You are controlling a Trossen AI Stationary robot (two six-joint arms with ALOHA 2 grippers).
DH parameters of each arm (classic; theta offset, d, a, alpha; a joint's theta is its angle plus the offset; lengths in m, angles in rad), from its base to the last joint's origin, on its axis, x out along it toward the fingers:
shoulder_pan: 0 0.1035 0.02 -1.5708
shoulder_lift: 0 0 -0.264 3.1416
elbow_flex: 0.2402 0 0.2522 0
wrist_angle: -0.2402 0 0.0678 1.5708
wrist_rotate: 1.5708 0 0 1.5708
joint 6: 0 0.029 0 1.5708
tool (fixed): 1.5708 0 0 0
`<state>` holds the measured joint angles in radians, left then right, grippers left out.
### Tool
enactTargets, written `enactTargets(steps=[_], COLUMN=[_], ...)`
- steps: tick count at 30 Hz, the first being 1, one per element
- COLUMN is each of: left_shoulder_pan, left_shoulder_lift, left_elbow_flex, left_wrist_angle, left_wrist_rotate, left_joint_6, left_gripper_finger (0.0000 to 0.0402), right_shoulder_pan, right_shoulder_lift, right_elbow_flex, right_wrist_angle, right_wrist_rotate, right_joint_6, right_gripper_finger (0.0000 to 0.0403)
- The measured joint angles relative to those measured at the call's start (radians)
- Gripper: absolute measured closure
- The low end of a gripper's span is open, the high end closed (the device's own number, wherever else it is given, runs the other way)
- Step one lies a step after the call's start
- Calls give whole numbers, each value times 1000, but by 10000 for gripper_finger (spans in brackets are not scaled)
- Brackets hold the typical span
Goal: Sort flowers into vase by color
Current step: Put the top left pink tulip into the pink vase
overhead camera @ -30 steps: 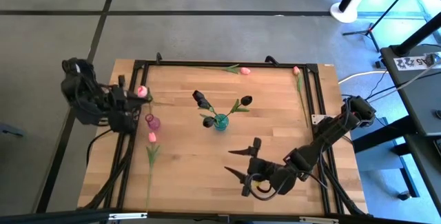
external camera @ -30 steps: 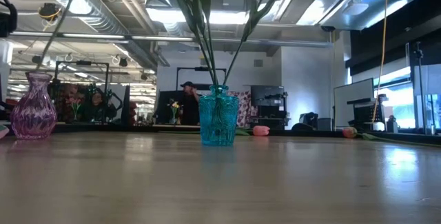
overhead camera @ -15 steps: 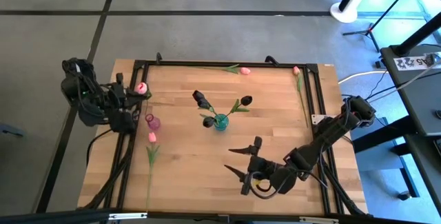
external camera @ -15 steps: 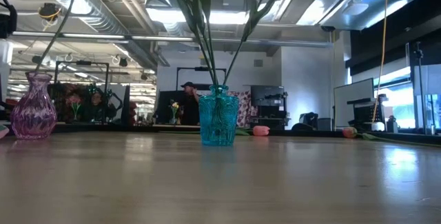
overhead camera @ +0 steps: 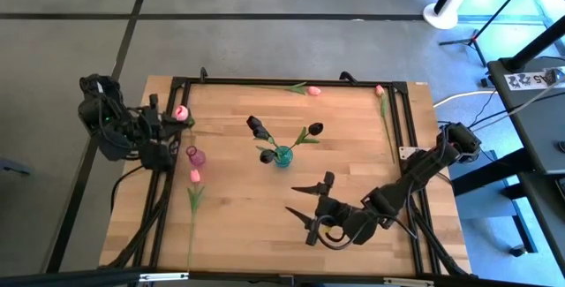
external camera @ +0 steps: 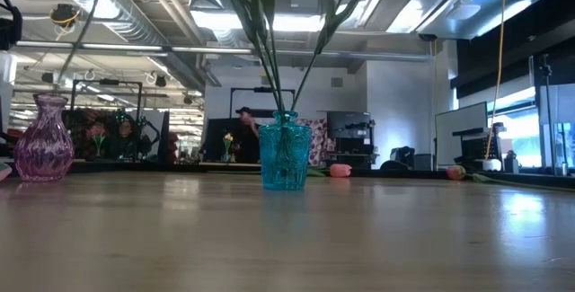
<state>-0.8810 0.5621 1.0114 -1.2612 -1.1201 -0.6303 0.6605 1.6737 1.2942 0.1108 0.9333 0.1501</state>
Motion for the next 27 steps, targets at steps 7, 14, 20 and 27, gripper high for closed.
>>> enactTargets(steps=[7,14,20,27], left_shoulder_pan=[0,0,0,0], left_shoulder_lift=[0,0,0,0], left_elbow_flex=[-101,-139,-139,-130], left_wrist_angle=[-6,-7,-58,-192], left_wrist_rotate=[11,54,205,411], left_joint_6=[-120,-262,-407,-593], left_gripper_finger=[400,378,330,291], right_shoulder_pan=[0,0,0,0], right_shoulder_lift=[0,0,-1,-1], right_elbow_flex=[0,0,0,0], right_wrist_angle=[0,-2,-6,-7], right_wrist_rotate=[-1,-2,-43,-55], right_joint_6=[1,2,3,5], right_gripper_finger=[162,162,162,162])
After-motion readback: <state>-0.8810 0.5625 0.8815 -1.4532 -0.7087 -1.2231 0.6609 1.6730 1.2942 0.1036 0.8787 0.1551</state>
